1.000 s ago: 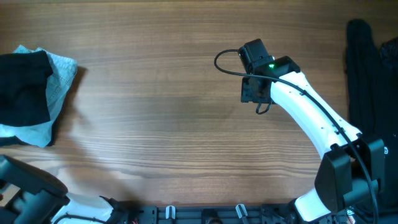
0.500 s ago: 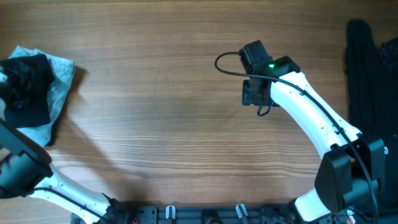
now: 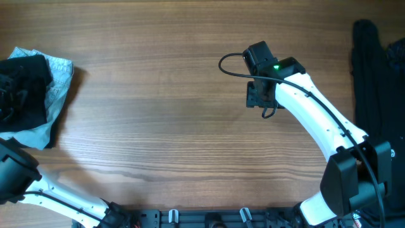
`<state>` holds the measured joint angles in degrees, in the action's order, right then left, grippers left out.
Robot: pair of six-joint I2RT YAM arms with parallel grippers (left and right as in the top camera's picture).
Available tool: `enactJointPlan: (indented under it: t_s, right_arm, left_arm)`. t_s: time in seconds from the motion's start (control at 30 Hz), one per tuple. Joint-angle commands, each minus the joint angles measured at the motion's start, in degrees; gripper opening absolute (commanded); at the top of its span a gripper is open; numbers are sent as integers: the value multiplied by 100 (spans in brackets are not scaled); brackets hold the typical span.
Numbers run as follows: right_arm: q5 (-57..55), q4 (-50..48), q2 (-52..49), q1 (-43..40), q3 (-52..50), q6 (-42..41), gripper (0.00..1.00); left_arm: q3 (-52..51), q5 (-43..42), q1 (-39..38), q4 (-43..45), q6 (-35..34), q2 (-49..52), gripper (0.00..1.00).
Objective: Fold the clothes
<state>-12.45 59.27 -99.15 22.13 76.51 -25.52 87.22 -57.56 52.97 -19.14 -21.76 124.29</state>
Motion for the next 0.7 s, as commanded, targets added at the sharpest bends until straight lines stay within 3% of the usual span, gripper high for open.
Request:
enactJointPlan:
  t_s: [0.0, 0.23, 0.33, 0.47, 0.57, 0.67]
  right_arm:
    - [48, -20, 48, -15, 13, -61, 62]
    - [55, -48, 48, -26, 13, -61, 63]
    - [455, -238, 48, -81, 13, -208, 72]
    - [1705, -861, 48, -437, 13, -186, 74]
    - [2367, -1276, 48, -809, 13, -133, 85]
    - [2820, -1495, 48, -1333, 13, 354, 91]
  left_arm:
    - [-142, -352, 68, 249, 197, -103, 100]
    - [-142, -345, -291, 636, 118, -1746, 100]
    - [-142, 9, -1014, 505, 26, -2391, 100]
    - [-142, 640, -2238, -129, 33, -2430, 100]
    - [-144, 1591, -3289, -726, 369, -2347, 100]
    - [-144, 3344, -4457, -1377, 660, -2218, 100]
